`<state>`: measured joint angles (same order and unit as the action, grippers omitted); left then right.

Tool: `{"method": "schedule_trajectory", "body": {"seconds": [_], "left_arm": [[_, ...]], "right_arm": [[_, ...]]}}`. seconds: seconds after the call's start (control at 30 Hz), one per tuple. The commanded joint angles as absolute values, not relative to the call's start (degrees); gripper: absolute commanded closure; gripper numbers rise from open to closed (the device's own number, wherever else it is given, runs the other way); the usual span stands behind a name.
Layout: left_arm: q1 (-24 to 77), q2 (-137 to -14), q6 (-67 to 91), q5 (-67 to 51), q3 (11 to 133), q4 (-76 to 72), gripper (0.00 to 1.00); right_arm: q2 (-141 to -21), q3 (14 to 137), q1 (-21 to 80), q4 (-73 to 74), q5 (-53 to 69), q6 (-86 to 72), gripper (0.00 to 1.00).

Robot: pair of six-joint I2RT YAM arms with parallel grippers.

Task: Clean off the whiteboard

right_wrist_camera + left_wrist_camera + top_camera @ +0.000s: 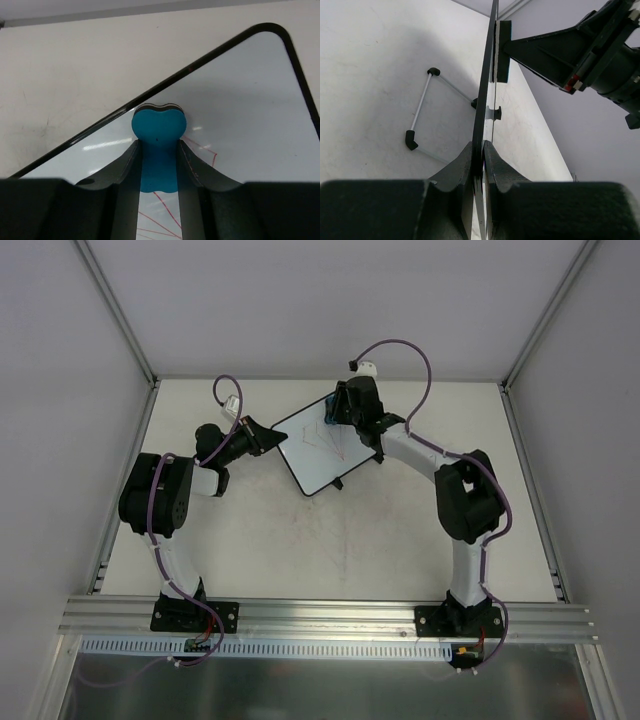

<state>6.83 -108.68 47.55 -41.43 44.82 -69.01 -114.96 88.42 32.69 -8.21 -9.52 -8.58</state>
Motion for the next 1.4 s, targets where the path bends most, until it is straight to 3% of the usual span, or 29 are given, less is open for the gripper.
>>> {"method": "schedule_trajectory", "body": {"seconds": [0.0, 0.23, 0.57, 1.0, 1.37], "left_arm": [[7.4, -107.8, 44.3, -41.8, 45.0, -69.2, 1.00], [7.4, -107.1, 44.0, -42.3, 45.3, -68.6, 1.00], [7.4, -107.0, 43.9, -42.4, 45.3, -68.4, 1.00], [7.5, -107.3, 44.0, -42.5, 45.5, -68.3, 1.00], [7.7, -106.9, 43.5, -42.5, 45.5, -67.9, 1.00]], "right_arm": [[-115.5, 86.1, 28.8, -5.7, -11.8, -15.1, 1.00], [-114.5, 84.3, 26.2, 3.9, -14.9, -20.4, 1.00], [-115.1, 83.2, 24.4, 4.6, -9.3, -23.1, 1.00], [-117.6, 94.8, 35.4, 4.2, -2.8, -3.4, 1.00], [-118.7, 96.2, 41.1, 4.4, -0.6, 5.2, 1.00]]}}
